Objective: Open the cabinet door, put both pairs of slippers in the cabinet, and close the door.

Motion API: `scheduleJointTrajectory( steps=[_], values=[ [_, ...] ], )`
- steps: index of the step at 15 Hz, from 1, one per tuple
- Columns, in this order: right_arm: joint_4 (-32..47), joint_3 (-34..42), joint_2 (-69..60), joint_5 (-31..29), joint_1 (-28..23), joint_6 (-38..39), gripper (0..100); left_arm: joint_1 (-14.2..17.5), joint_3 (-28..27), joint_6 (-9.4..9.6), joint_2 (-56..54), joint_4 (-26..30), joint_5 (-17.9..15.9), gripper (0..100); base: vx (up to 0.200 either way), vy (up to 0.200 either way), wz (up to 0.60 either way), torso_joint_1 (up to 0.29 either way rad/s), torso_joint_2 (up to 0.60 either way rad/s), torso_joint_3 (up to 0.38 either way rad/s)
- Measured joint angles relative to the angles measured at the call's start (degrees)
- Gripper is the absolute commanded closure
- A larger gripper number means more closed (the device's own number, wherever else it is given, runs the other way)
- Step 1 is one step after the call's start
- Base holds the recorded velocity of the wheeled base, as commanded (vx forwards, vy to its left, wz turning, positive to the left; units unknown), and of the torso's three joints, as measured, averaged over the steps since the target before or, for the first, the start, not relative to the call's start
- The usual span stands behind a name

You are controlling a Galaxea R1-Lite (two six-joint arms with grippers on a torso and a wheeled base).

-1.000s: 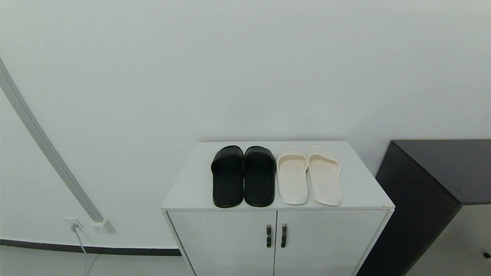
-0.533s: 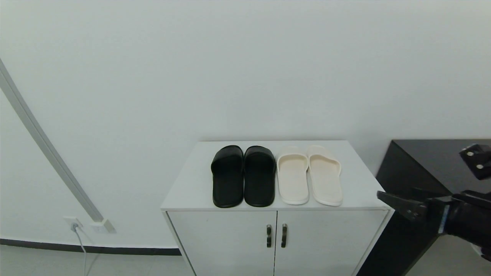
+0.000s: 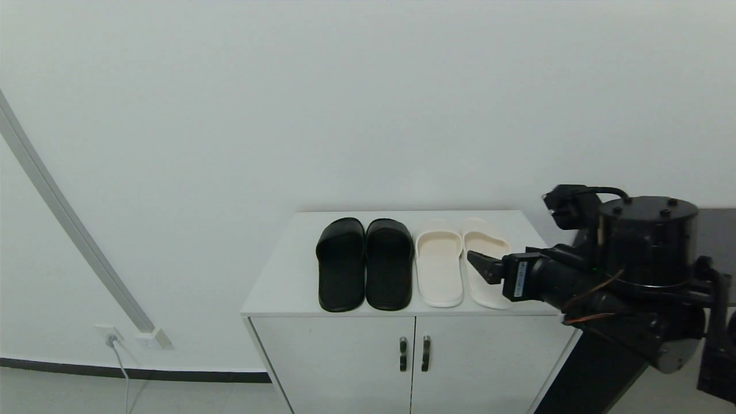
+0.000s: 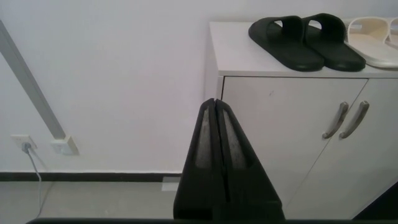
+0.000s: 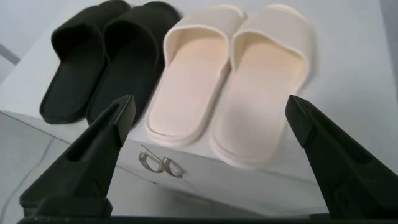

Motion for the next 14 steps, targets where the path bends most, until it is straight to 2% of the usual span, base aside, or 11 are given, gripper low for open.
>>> scheduleJointTrajectory(
  steps=[4,6,10,14],
  values=[
    [-0.1,-8.7,10.4,-8.3,2.0,2.0,0,0.0,0.0,-0.02,0.0,0.0,0.0,100,0.0,0.0,0.0,0.0,0.0,0.0],
    [-0.2,-11.7,14.4,-10.5,2.1,2.3,0,0.0,0.0,0.0,0.0,0.0,0.0,100,0.0,0.0,0.0,0.0,0.0,0.0],
    [-1.4,-15.7,20.8,-11.8,-0.2,1.8,0,0.0,0.0,-0.06,0.0,0.0,0.0,100,0.0,0.0,0.0,0.0,0.0,0.0],
    [-7.3,-19.6,27.0,-11.7,-3.8,-3.0,0,0.0,0.0,-0.09,0.0,0.0,0.0,100,0.0,0.0,0.0,0.0,0.0,0.0]
  ],
)
